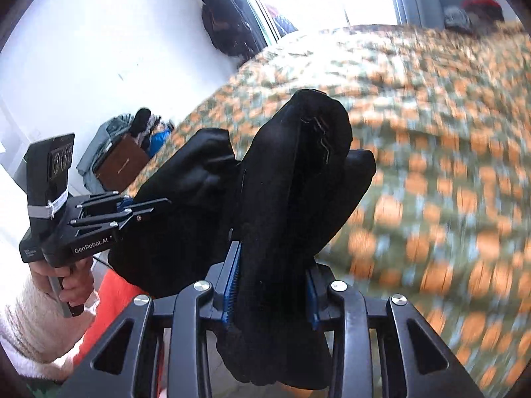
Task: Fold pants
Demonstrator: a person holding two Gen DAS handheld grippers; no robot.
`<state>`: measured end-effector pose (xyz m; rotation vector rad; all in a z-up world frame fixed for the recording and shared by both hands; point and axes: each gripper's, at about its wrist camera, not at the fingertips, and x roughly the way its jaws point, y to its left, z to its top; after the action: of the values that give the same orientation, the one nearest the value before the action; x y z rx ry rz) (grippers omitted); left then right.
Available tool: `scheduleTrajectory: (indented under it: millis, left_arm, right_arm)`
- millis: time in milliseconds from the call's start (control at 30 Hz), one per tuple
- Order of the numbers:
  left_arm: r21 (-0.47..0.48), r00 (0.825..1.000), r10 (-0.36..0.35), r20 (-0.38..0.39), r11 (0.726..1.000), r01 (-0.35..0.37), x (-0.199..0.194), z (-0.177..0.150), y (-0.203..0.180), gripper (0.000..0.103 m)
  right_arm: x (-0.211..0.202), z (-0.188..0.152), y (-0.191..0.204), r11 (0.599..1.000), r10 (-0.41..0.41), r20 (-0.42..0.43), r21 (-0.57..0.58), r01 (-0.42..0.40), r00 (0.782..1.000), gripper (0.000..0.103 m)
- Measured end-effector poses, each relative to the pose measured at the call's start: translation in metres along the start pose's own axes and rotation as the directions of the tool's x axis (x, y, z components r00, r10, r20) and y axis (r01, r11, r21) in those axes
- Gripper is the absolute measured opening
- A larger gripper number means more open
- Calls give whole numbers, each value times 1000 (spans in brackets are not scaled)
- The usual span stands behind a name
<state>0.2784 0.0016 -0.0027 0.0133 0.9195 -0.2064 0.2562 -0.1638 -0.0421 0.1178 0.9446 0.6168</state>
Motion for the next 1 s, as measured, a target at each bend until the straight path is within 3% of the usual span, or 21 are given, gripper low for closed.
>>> scheduleTrajectory:
  millis: [133, 200, 233, 267, 300, 367, 467, 533, 600, 700, 800, 867, 1000]
  left_arm:
    - [-9, 998, 41, 51, 999, -41, 31, 34, 12, 22]
    - [-13, 993, 110, 48, 994, -109, 54, 37, 17, 36]
    - [-19, 987, 153, 52, 988, -152, 62, 33, 20, 52]
    - [-28, 975, 215, 65, 977, -213, 66, 22, 22, 72]
    - [-31, 966, 249, 74, 969, -247, 66, 11, 23, 79]
    - [-27, 952, 282, 116, 960, -280, 58, -16, 25, 91]
    - [-25, 939, 309, 155, 951, -308, 46, -58, 26, 96]
    - [-19, 930, 343, 132, 939, -344, 44, -82, 22, 96]
    - [-26, 932, 351, 87, 936, -351, 42, -95, 15, 96]
    - [-93, 949, 311, 55, 948, -305, 29, -111, 7, 96]
    - [-136, 970, 241, 35, 963, -235, 15, -118, -1, 99]
    - [-137, 971, 236, 25, 963, -231, 7, -124, -9, 100]
    - [-96, 976, 217, -17, 971, -218, 0, -139, -25, 100]
  right_arm:
    - [18, 51, -25, 999, -34, 68, -19, 35, 997, 34]
    - [31, 62, -46, 996, -92, 60, -10, 93, 994, 41]
    - [40, 64, -64, 986, -165, 31, -1, 165, 986, 56]
    - [46, 61, -80, 965, -262, 8, 2, 262, 965, 64]
    - [45, 54, -95, 934, -357, 3, 5, 357, 934, 73]
    - [33, 35, -113, 912, -410, 3, 29, 410, 912, 73]
    - [7, -4, -122, 891, -451, 18, 72, 449, 892, 92]
    - [-5, -28, -112, 878, -478, 33, 61, 476, 878, 95]
    - [-13, -52, -93, 869, -494, 39, 60, 491, 869, 100]
    - [-18, -83, -61, 886, -463, 69, 79, 458, 884, 103]
    - [-14, -110, -27, 885, -462, 54, 86, 457, 885, 103]
    - [-8, -120, -9, 883, -466, 30, 91, 461, 884, 103]
    - [0, -131, 15, 901, -429, -11, 72, 428, 903, 103]
